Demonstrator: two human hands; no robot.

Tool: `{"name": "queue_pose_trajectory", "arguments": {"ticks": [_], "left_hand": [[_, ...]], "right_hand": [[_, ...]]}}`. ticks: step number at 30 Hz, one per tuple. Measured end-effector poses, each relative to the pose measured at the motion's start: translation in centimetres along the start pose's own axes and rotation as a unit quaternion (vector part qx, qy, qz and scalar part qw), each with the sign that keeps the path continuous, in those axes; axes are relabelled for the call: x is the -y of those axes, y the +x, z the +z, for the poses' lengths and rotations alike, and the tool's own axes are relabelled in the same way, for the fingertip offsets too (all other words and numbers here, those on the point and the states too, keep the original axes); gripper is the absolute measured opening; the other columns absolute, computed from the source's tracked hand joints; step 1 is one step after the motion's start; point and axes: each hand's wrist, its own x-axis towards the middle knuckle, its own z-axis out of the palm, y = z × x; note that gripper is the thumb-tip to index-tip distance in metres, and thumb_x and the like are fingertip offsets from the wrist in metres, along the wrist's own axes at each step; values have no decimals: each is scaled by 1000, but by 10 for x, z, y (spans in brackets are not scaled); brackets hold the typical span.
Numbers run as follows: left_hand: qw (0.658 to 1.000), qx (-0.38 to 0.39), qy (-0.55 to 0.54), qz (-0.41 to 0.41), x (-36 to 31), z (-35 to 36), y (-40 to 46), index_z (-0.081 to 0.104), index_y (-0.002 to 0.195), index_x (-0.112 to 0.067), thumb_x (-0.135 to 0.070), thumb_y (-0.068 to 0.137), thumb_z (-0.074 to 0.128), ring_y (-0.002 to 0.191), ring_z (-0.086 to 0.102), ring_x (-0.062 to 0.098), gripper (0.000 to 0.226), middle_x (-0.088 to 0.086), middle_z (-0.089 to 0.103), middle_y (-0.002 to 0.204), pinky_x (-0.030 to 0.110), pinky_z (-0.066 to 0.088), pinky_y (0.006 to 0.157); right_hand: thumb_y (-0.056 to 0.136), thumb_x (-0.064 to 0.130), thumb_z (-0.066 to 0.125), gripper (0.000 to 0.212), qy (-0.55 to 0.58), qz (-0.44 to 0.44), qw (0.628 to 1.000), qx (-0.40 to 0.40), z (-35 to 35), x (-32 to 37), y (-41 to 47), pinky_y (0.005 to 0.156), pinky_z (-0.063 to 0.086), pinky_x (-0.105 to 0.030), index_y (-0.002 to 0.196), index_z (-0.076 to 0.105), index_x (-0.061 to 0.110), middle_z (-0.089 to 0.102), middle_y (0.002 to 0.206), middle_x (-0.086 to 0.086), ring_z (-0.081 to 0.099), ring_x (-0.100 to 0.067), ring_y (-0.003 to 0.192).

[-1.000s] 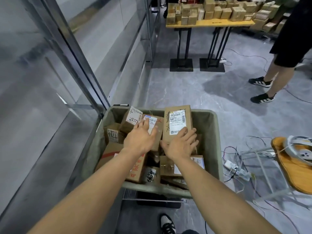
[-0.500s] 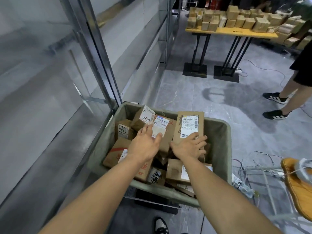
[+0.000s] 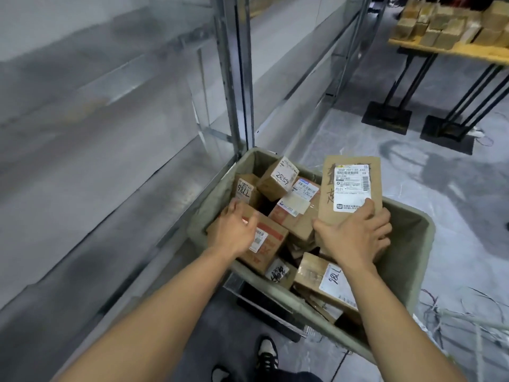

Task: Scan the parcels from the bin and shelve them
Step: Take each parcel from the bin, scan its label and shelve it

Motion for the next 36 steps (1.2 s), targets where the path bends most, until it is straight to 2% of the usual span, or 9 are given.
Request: {"name": "queue_pose_trajectory", "arguments": {"ticks": [4,9,18,23,26,31,32,34,36], "left_hand": [[999,-22,-13,-27,18,-13,-17,30,161,-19,-56,106,31,151,33,30,66,4,22,170,47,36,116],[995,-61,-24,-71,47,-34,-49,31,159,-20,-53,107,33,144,42,37,62,5,30,167,44,41,109],[981,-118,-40,-146,140,-56,-139,25,162,-16,-53,108,31,154,28,28,66,6,22,171,40,27,121],[964,-136,-76,-214,211,-49,-225,33,158,-18,-56,105,28,148,36,32,65,5,31,167,40,32,118],[951,-152,-97,-252,249,-36,-284,43,150,-17,-56,105,29,138,47,36,60,7,45,158,43,42,108],[920,-151,-131,-337,298,-8,-375,41,156,-18,-58,107,27,139,47,35,65,8,49,156,40,39,109],[917,-145,-131,-349,308,-1,-388,47,152,-15,-58,106,27,135,51,36,65,11,54,151,40,42,105],[908,-143,-135,-369,328,15,-410,60,132,-11,-54,107,29,118,60,38,59,15,65,131,40,46,88],[894,-149,-144,-397,348,32,-427,63,103,-11,-52,108,29,94,62,37,54,17,70,111,37,39,70]], "right_hand": [[54,77,74,120,34,-59,997,23,-8,27,-21,109,28,-57,144,19,18,22,147,-18,27,-41,129],[54,81,73,125,73,-143,984,76,-12,67,-60,114,26,-56,148,17,21,18,150,-14,21,-38,136],[55,82,72,125,96,-260,951,138,-4,114,-170,113,26,-56,149,17,21,21,152,-15,22,-37,137],[61,74,79,123,99,-335,917,194,0,120,-270,116,23,-57,150,16,18,21,153,-19,18,-37,142],[58,73,81,126,88,-356,902,228,7,111,-337,116,25,-58,150,16,17,23,152,-21,21,-40,141],[56,73,81,123,65,-392,875,278,22,78,-429,114,26,-61,148,20,18,22,153,-22,22,-41,141],[57,72,82,122,61,-397,870,287,24,70,-443,115,26,-60,148,20,18,22,153,-22,21,-40,141],[57,70,83,122,48,-403,861,307,28,55,-466,114,24,-58,148,19,19,19,154,-20,19,-38,141],[56,71,82,124,35,-404,856,321,33,37,-484,114,24,-57,149,18,20,17,155,-18,19,-35,141]]}}
